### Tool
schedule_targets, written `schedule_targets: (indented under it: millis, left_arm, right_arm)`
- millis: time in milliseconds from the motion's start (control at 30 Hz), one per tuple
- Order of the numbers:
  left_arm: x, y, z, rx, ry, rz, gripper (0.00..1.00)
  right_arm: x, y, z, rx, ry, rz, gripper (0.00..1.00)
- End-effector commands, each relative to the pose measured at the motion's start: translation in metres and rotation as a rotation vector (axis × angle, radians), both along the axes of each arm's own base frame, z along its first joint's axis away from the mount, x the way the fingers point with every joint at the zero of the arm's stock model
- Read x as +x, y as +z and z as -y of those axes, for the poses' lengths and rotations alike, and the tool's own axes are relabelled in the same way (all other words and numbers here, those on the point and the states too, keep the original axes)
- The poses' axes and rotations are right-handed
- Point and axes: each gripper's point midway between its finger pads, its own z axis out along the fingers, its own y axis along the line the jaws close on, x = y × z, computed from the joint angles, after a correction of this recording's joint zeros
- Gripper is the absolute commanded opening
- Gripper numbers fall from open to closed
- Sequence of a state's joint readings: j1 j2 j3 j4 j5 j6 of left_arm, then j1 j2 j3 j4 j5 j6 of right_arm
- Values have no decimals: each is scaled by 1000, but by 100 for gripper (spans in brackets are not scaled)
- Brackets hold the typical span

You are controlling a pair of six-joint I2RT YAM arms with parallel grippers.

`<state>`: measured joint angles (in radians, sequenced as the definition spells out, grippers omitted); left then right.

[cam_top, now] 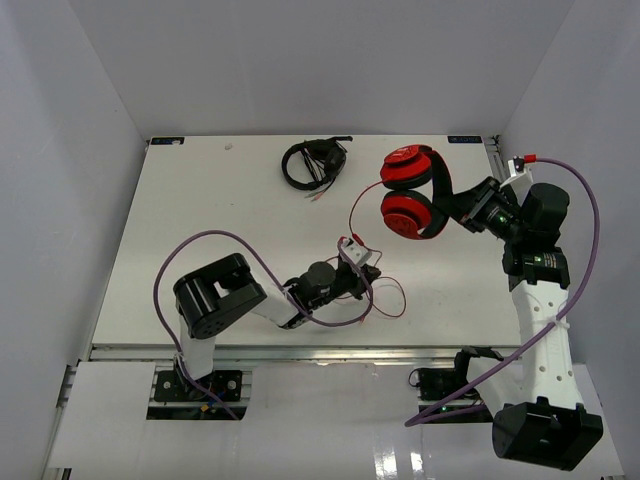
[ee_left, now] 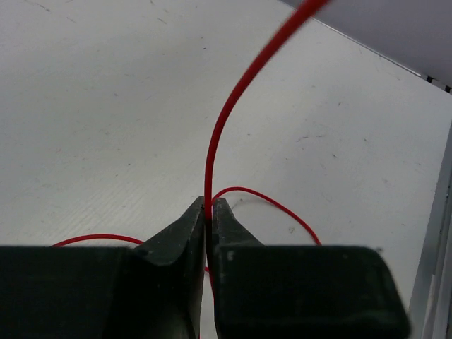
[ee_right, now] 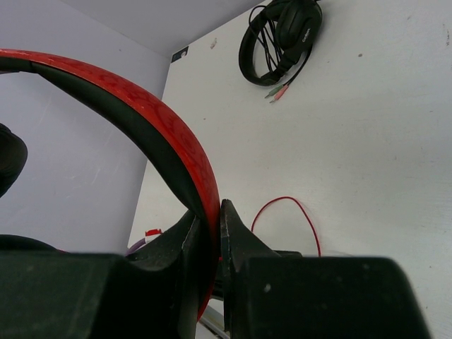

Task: Wrap the headphones

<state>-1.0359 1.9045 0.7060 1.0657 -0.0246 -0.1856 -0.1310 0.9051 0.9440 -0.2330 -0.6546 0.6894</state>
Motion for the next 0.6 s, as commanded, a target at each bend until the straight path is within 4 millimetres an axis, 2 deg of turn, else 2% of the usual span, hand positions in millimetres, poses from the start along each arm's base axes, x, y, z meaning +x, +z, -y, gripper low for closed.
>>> schedule_targets:
  millis: [0, 167, 267, 367, 467, 567]
  left_arm:
    - [-20, 26, 4, -66, -100, -24, 0]
    - [-53, 31, -12, -28, -120, -101, 0]
    - [-78, 28, -22, 23, -125, -154, 0]
    - [-93, 11, -35, 112, -70, -263, 0]
    - [-111, 9, -41, 157, -52, -362, 0]
    - [-128, -4, -53, 224, -50, -430, 0]
  right_arm:
    - [-4, 26, 1, -19, -2, 93, 8]
    - [2, 20, 19, -88, -114, 76, 8]
    - [11, 19, 42, -131, -260, 56, 8]
    - [16, 16, 63, -178, -380, 55, 8]
    - [19, 5, 73, -195, -434, 40, 8]
    - [22, -4, 83, -208, -487, 28, 8]
